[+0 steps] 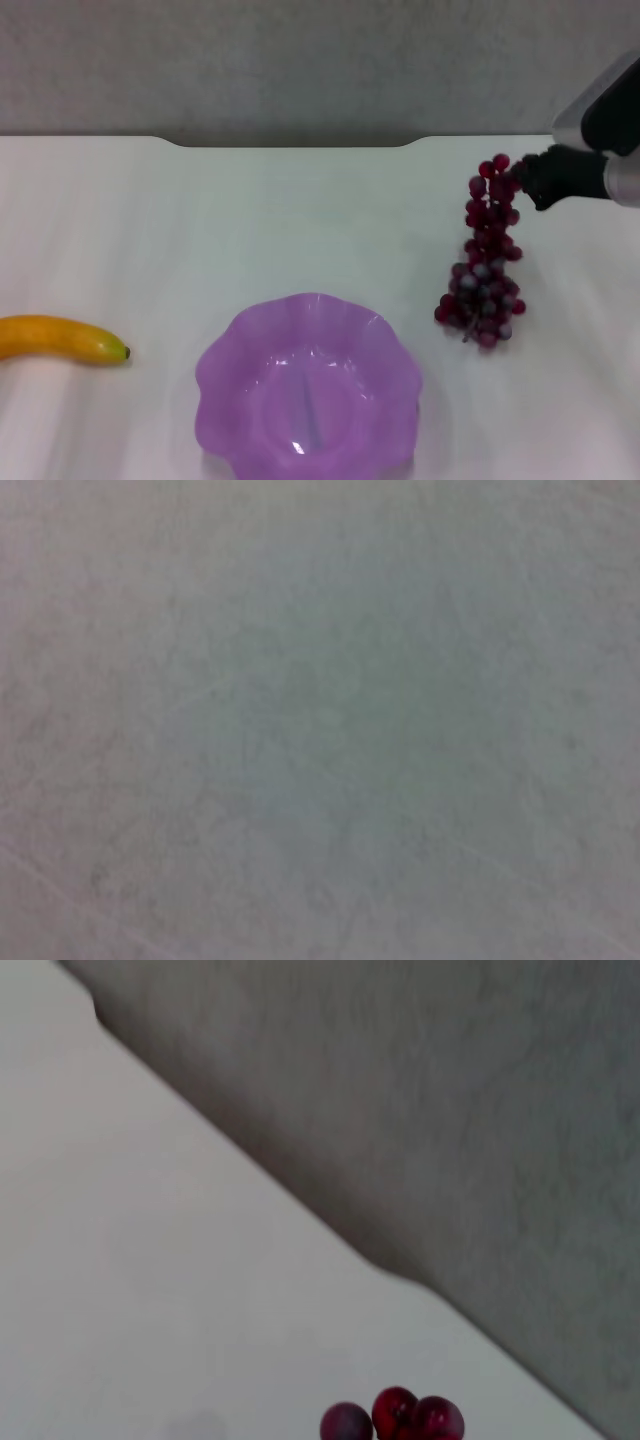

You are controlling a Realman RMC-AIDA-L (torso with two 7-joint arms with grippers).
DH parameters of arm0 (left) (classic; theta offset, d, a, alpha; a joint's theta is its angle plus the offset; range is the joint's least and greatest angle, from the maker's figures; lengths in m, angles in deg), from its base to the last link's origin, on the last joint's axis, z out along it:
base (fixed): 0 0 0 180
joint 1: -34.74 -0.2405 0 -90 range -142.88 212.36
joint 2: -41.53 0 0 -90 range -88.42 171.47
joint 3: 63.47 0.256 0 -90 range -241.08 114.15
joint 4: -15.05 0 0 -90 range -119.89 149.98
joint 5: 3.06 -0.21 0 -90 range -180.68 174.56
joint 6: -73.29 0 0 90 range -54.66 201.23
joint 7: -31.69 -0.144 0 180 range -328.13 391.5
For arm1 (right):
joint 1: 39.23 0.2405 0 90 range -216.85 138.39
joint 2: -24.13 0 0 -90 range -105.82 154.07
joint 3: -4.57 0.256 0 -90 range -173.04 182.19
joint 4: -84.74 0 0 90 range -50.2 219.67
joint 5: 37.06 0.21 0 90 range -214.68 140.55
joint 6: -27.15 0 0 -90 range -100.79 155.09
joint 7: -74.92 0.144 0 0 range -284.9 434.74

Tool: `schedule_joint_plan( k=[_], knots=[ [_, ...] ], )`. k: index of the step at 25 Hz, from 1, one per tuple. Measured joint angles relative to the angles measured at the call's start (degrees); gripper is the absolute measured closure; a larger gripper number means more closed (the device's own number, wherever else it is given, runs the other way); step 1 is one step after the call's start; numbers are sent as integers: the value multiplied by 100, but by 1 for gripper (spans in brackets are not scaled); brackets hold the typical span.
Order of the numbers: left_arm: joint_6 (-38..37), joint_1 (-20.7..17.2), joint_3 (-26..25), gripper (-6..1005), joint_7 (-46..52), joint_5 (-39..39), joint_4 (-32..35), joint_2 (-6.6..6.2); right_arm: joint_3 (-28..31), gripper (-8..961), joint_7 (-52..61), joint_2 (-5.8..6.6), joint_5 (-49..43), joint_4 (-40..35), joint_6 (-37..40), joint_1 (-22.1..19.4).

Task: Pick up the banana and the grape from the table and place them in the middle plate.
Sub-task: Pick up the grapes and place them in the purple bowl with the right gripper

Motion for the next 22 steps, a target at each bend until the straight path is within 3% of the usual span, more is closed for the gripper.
schedule_joint_plan(
  k=[9, 16, 22],
  knots=[
    [9, 0, 0, 111, 0, -1, 3, 0, -19, 836, -673, 0, 1481, -687, 28, -409],
    [37, 3, 0, 111, 8, 0, 13, -8, -340, 835, -665, -14, 1857, -1859, 21, -939],
    [84, 4, 0, 111, 9, 3, 19, -9, -483, 850, -648, -14, 1931, -2465, 99, -1135]
  ],
)
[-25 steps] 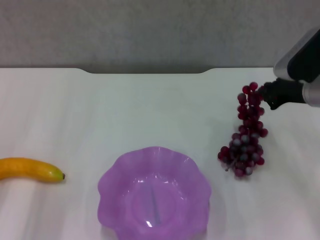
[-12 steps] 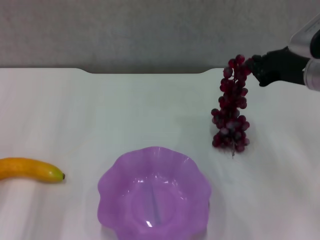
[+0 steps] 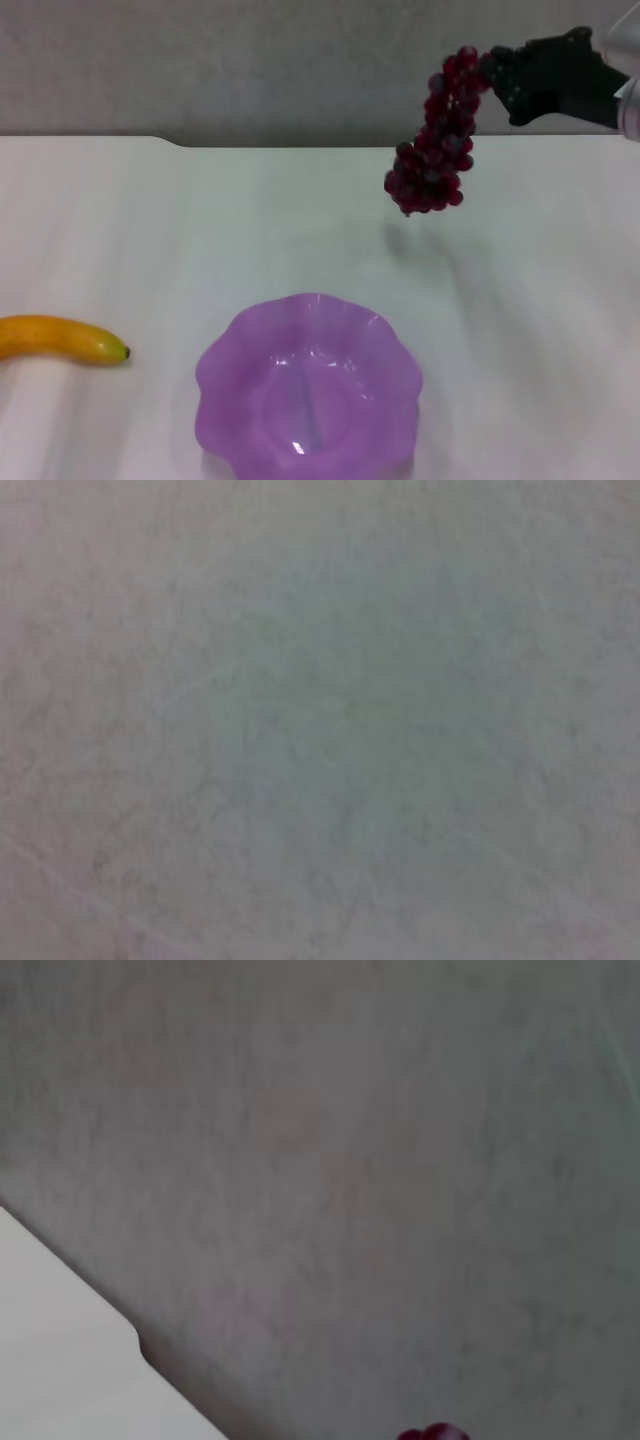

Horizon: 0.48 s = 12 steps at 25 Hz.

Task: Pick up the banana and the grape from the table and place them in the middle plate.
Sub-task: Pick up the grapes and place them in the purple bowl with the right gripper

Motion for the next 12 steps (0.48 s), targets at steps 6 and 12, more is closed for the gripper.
schedule_joint_plan(
  k=[6, 12],
  knots=[
    [0, -5, 0, 111, 0, 0, 8, -10, -229, 865, 102, -4, -1, -632, 292, -95],
    [-7, -35, -17, 112, -28, 10, 6, -9, -884, 870, 152, 2, -30, -1520, 493, -330]
  ],
)
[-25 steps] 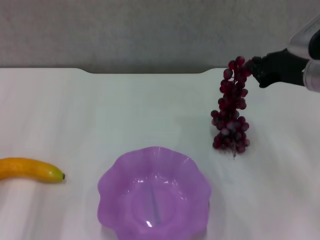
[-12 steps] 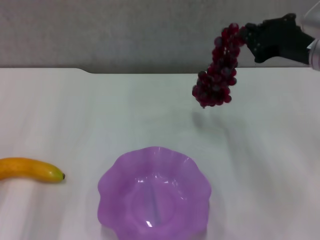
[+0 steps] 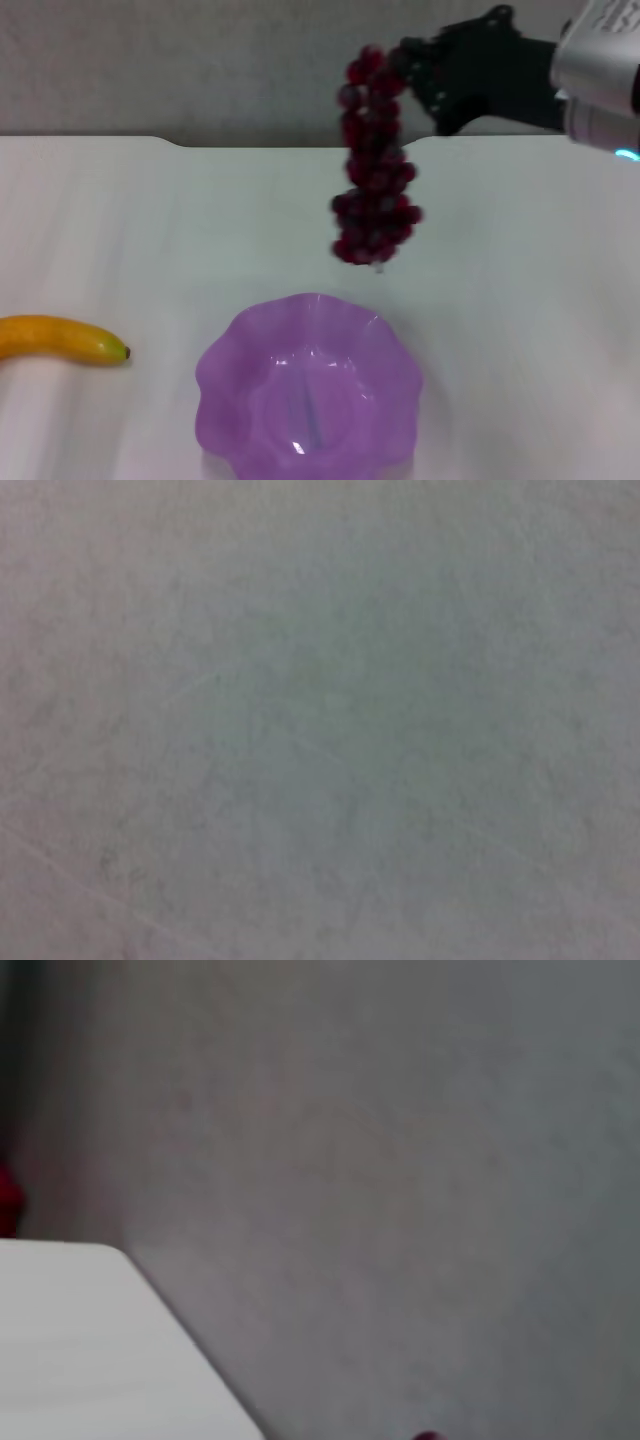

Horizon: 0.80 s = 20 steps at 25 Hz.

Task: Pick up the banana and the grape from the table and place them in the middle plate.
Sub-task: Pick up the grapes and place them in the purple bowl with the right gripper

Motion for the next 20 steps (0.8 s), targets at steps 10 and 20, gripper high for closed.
schedule_joint_plan(
  k=[10, 20],
  knots=[
    [-2, 3, 12, 112, -2, 1, -30, 5, -1123, 875, 2, 10, -112, -430, 265, -39],
    [-17, 12, 17, 112, -2, 10, -33, 14, -1827, 878, -18, 30, -231, -209, 290, -44]
  ],
)
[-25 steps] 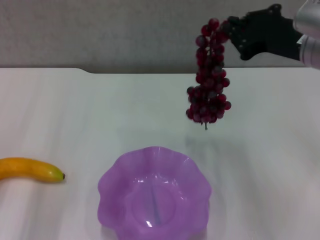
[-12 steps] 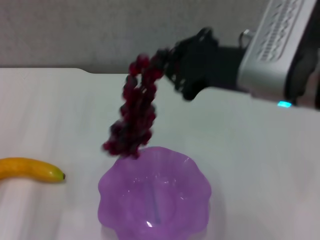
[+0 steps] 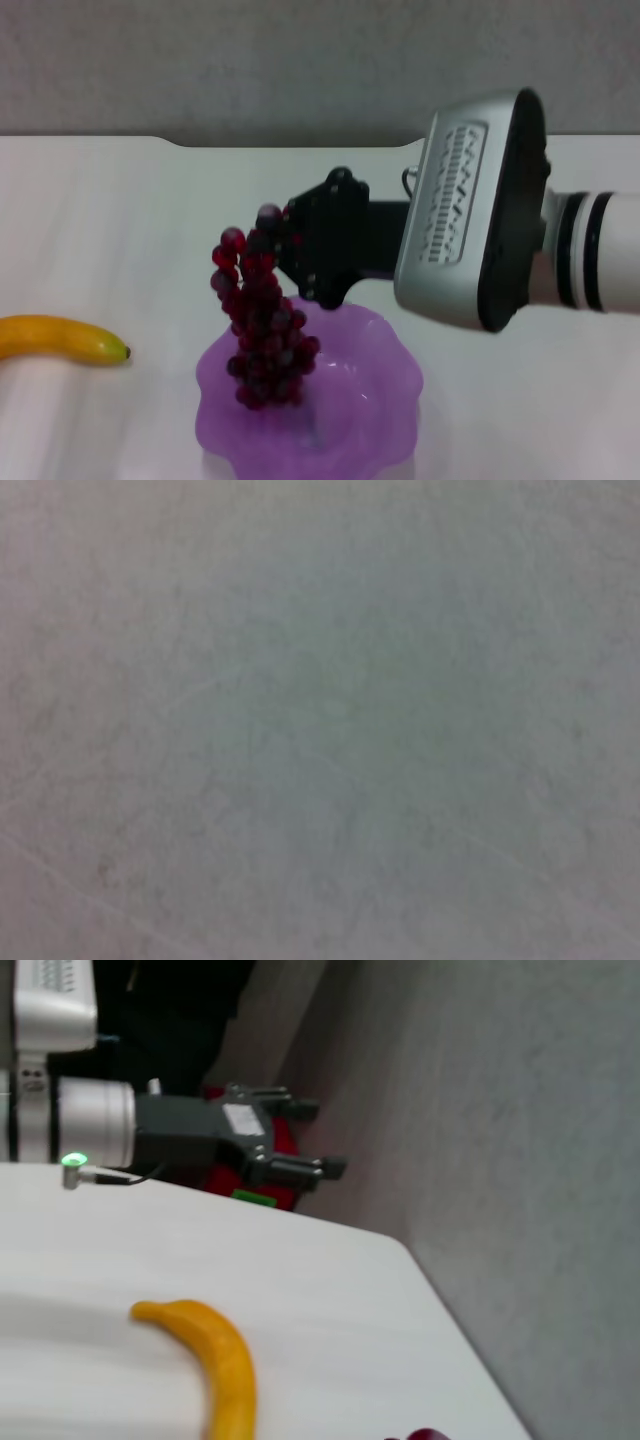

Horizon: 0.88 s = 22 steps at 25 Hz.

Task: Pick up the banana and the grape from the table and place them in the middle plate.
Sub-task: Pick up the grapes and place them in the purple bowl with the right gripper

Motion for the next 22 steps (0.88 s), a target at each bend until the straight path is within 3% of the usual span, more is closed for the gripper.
schedule_joint_plan(
  k=[10, 21, 22],
  knots=[
    [-11, -6, 0, 112, -1, 0, 0, -1, -187, 880, 11, -9, 9, 157, 499, -150],
    [-26, -26, -24, 112, -6, 13, 9, -7, -57, 865, 25, -9, 2, 228, 449, -439],
    [-26, -26, -22, 112, -6, 13, 10, -6, -40, 827, 25, -9, 0, 228, 449, -445]
  ],
)
